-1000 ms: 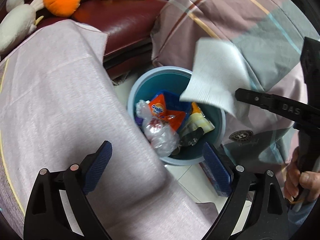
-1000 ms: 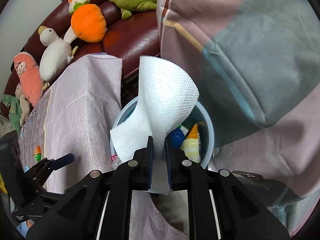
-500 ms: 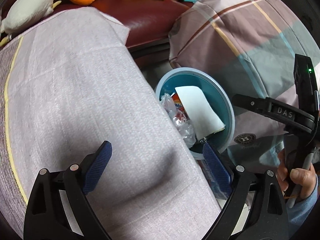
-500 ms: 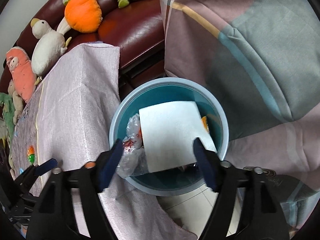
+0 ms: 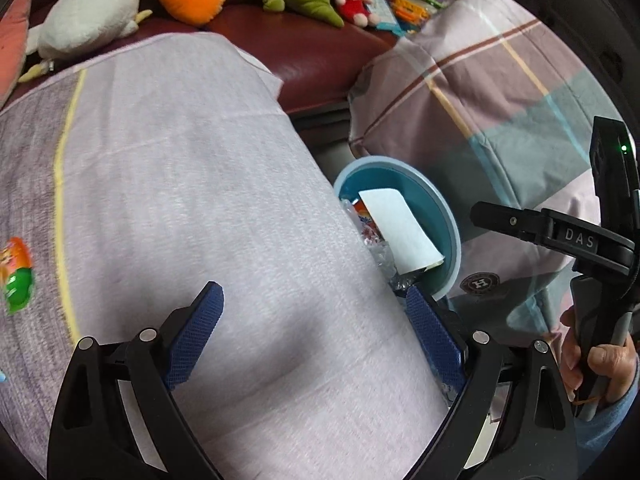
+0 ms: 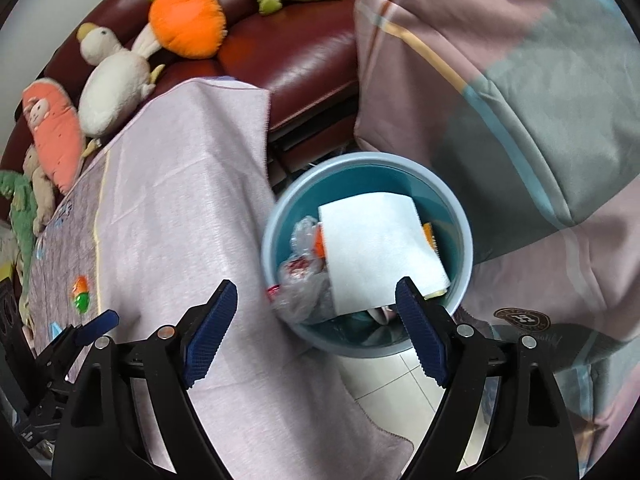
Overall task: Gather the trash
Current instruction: 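Move both tools back over the table toward the blue wrapper and egg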
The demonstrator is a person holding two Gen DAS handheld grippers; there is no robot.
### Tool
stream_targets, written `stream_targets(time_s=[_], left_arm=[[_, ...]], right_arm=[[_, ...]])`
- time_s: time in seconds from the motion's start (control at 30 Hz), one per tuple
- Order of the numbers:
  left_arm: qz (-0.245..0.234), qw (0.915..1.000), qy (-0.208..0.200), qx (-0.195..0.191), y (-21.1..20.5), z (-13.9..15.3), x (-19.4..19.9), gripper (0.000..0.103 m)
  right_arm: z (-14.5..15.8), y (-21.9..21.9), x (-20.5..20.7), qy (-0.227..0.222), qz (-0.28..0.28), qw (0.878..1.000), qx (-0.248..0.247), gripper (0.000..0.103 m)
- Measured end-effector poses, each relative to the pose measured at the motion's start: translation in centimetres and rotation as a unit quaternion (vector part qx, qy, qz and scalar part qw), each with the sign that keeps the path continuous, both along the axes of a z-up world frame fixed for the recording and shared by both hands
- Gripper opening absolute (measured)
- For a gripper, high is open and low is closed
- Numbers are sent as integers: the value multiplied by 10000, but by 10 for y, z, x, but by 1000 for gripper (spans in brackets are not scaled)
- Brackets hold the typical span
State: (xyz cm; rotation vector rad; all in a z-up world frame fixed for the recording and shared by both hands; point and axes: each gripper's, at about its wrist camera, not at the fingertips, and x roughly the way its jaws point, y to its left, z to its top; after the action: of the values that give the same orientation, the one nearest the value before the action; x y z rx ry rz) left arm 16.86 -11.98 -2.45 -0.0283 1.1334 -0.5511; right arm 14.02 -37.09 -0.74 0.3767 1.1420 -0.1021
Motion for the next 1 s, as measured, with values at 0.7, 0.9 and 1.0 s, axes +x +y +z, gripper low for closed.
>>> stream_targets(time_s=[0.7,0.9,1.0], left_arm=[[1156,9919,-517,97,194,31,-42,95],[1394,9880,-573,332,249,28,-50,95],[1451,9862,-582,539,277,25,-51,95]], right_arm=[[42,178,-3,-93,1370,9899,-346,78],[41,229,-2,-35,1737,9838,-432,78],[40,253,0,5,1899,9807,-459,78]])
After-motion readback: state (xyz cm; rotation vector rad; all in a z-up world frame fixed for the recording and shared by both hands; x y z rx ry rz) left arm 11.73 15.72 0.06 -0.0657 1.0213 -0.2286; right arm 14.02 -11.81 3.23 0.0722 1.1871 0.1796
